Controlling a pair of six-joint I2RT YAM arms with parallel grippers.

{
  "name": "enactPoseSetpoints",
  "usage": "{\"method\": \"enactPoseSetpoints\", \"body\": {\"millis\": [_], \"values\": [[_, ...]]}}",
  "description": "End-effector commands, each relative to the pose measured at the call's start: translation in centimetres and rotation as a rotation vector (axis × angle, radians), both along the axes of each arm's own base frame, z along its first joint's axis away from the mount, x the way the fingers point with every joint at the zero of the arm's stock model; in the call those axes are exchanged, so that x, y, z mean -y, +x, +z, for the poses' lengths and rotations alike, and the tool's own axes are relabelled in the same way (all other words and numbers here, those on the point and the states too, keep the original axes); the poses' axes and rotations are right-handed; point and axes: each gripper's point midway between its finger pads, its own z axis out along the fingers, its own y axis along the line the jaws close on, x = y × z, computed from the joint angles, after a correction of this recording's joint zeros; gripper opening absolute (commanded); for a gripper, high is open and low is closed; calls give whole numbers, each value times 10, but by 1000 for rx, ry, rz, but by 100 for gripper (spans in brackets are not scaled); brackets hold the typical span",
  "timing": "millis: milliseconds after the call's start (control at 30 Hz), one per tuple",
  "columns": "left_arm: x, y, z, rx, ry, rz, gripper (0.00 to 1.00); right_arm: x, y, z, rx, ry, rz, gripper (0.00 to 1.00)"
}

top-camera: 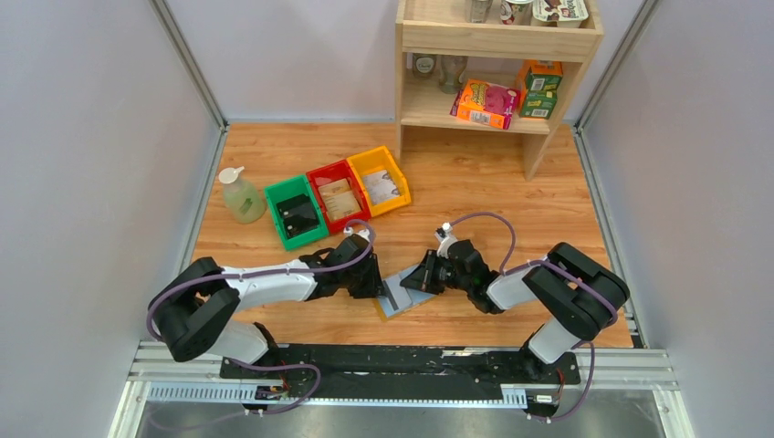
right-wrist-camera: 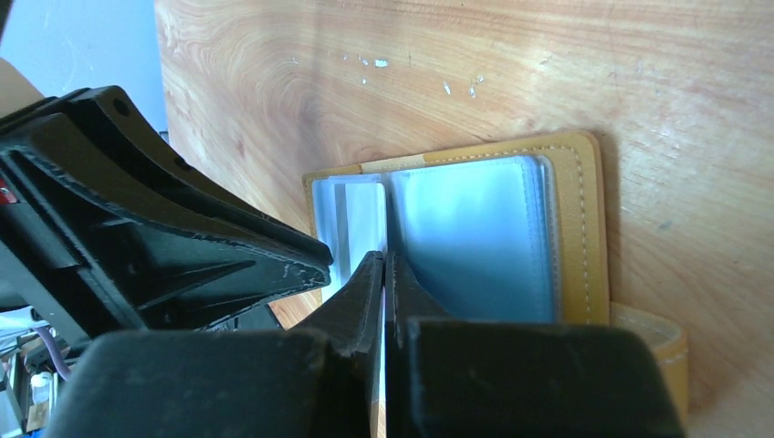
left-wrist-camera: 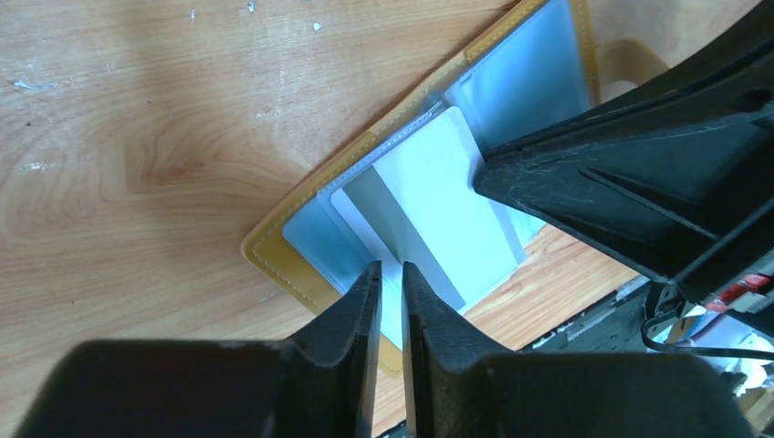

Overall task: Take the credit cards out of the card holder
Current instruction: Remove the credit card from the card holder.

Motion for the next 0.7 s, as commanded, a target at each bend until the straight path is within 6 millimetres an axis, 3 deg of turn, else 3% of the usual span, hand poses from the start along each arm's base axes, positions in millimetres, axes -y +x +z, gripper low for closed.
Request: {"method": "enactPoseSetpoints", "body": {"millis": [0,167,467,667], "values": [[7,2,-2,-10,-10,-11,17,-3,10,7,48,12,-50,0],[-6,-5,-16,-45,71,-13,0,-4,9,9,60,-4,-25,0],[-41,-21,-39,-116,275,-43,0,6,12,18,105,-74,-15,3],[-47,-24,-43,-126,310,-55,0,9,15,23,121,-95,2,6]]}}
